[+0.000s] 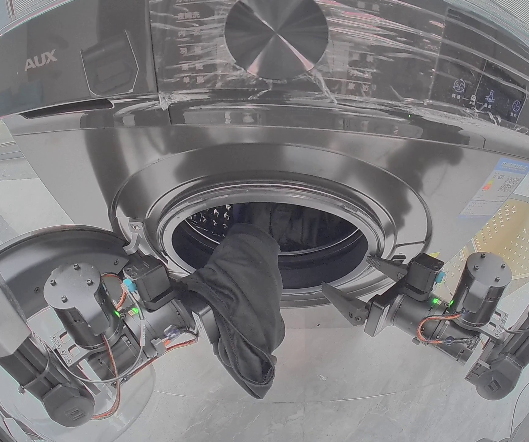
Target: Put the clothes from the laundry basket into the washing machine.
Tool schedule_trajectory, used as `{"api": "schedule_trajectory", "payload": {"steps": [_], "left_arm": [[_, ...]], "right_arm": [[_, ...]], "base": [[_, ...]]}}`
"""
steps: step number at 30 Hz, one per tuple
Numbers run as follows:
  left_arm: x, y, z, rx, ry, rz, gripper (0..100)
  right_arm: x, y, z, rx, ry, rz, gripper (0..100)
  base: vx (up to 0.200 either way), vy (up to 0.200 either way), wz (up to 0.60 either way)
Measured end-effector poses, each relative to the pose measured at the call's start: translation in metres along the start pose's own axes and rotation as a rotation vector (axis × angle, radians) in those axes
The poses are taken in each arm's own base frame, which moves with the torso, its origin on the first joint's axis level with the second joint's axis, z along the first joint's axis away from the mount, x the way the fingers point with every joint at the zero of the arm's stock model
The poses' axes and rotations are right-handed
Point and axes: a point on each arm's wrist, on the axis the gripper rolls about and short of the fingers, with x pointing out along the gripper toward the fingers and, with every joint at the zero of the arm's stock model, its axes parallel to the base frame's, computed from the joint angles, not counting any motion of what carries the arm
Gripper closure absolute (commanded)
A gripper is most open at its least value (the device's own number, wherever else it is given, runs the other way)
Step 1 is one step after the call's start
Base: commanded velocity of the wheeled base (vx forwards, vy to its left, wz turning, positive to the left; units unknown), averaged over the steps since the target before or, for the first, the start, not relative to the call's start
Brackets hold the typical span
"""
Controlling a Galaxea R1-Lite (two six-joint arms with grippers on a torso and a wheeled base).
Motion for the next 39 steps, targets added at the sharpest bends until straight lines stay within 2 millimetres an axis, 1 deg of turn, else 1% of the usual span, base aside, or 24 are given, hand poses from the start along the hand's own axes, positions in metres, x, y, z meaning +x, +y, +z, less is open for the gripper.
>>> {"api": "schedule_trajectory", "payload": {"steps": [11,15,17,18,21,22,26,32,39], "left_arm": [[0.003,0.001,-0.005,0.019,0.015,0.005,100],[0.010,0.001,-0.005,0.013,0.005,0.003,100],[0.017,0.002,-0.005,0.013,-0.005,0.003,100],[0.028,0.003,-0.004,0.013,-0.024,0.004,100],[0.038,0.005,-0.004,0.013,-0.041,0.004,100],[0.045,0.006,-0.005,0.013,-0.051,0.005,100],[0.065,0.008,-0.007,0.013,-0.076,0.004,100],[0.098,0.010,-0.020,-0.001,-0.102,0.001,100],[0.133,0.015,-0.027,-0.009,-0.163,0.024,100]], "right_arm": [[0.000,0.001,0.000,-0.001,-0.003,0.001,0],[-0.002,0.002,0.000,-0.002,0.000,0.002,0],[-0.004,0.003,-0.002,-0.003,0.006,0.004,0],[-0.007,0.004,-0.005,-0.004,0.023,0.008,0],[-0.009,0.008,-0.008,-0.005,0.037,0.021,0],[-0.011,0.010,-0.010,-0.005,0.047,0.031,0],[-0.015,0.015,-0.014,-0.007,0.071,0.050,0],[-0.020,0.020,-0.018,-0.009,0.094,0.074,0],[-0.024,0.023,-0.019,-0.012,0.108,0.090,0]], "base": [[0.000,0.000,0.00],[0.000,0.000,0.00],[0.000,0.000,0.00],[0.000,0.000,0.00],[0.000,0.000,0.00],[0.000,0.000,0.00],[0.000,0.000,0.00],[0.000,0.000,0.00],[0.000,0.000,0.00]]}}
